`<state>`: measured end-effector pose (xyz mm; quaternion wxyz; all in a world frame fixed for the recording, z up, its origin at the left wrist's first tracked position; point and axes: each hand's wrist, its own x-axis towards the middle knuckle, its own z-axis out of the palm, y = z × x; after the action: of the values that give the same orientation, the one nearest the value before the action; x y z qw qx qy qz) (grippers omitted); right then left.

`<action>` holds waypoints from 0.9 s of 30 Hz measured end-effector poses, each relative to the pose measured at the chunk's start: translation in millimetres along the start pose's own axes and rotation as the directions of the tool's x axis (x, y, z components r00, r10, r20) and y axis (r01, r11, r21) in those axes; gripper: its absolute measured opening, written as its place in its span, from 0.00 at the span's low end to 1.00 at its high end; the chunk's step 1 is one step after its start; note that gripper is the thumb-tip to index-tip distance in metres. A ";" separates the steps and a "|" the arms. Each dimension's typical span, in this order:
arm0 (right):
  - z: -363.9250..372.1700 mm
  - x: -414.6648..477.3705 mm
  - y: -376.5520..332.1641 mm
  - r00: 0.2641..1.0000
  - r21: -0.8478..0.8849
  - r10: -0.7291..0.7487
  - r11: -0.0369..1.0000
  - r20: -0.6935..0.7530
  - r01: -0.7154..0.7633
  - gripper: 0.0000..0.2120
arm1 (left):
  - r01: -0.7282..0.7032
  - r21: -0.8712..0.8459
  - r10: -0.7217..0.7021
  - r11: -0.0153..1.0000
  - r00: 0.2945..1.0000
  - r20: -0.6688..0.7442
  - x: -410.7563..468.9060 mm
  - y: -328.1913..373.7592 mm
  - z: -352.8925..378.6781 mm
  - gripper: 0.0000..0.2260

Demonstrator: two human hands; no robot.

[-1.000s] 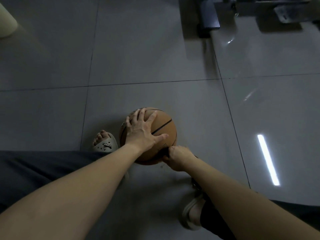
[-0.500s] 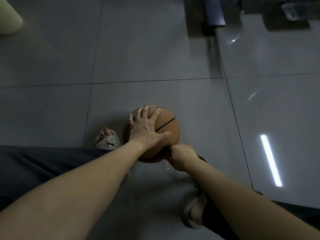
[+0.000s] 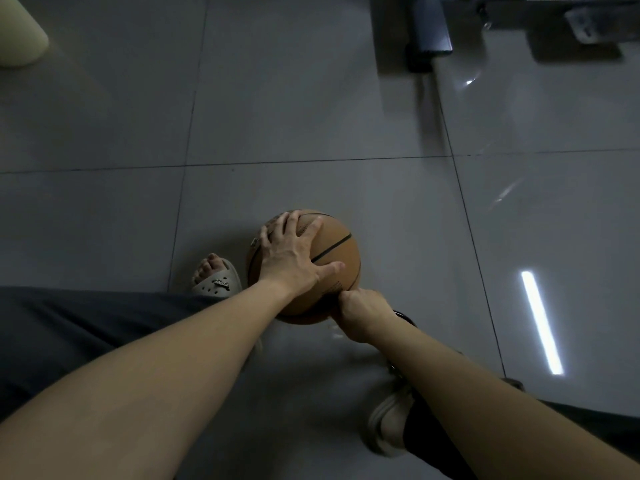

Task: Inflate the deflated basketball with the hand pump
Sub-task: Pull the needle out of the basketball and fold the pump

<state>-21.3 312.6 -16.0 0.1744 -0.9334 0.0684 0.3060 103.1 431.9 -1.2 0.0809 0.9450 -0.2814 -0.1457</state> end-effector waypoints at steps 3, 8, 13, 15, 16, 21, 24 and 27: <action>-3.5 0.7 -1.0 1.000 0.013 0.012 1.000 0.011 -0.012 0.10 | 0.007 -0.002 -0.007 1.000 1.000 0.006 -0.1 -0.1 -0.3 0.44; -4.7 -1.0 -3.2 0.999 0.071 0.044 0.996 0.010 -0.045 0.11 | 0.009 -0.004 -0.009 1.000 1.000 0.003 -0.6 -1.6 -0.2 0.43; -13.8 -18.2 4.4 0.997 0.189 0.075 0.979 0.015 -0.076 0.14 | 0.014 -0.003 -0.014 1.000 1.000 0.009 4.1 -2.4 -1.8 0.44; -24.0 -22.0 4.6 0.998 0.246 0.066 0.967 0.017 -0.068 0.15 | 0.016 -0.002 -0.016 1.000 1.000 0.020 4.7 -1.8 -2.8 0.44; -28.7 -24.1 3.5 0.998 0.264 0.056 0.963 0.021 -0.059 0.15 | 0.022 -0.004 -0.022 1.000 0.999 0.028 4.7 -2.6 -3.1 0.44; -51.9 -55.3 10.9 0.999 0.356 0.033 0.934 0.014 -0.036 0.14 | 0.078 -0.041 -0.073 0.996 0.990 0.118 1.1 -6.4 -18.1 0.45; -59.0 -73.5 26.2 0.997 0.408 0.050 0.910 0.063 -0.071 0.13 | 0.087 0.018 -0.089 0.996 0.976 0.197 -4.8 -7.9 -26.4 0.48; -61.5 -86.1 37.0 0.996 0.489 0.070 0.868 0.050 -0.086 0.22 | 0.057 0.098 -0.076 0.994 0.976 0.204 -14.2 -5.7 -32.3 0.48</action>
<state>-65.4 257.4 71.0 0.3940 -0.8503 0.1786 0.2997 105.1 446.8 31.3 0.0027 0.9364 -0.2626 -0.2329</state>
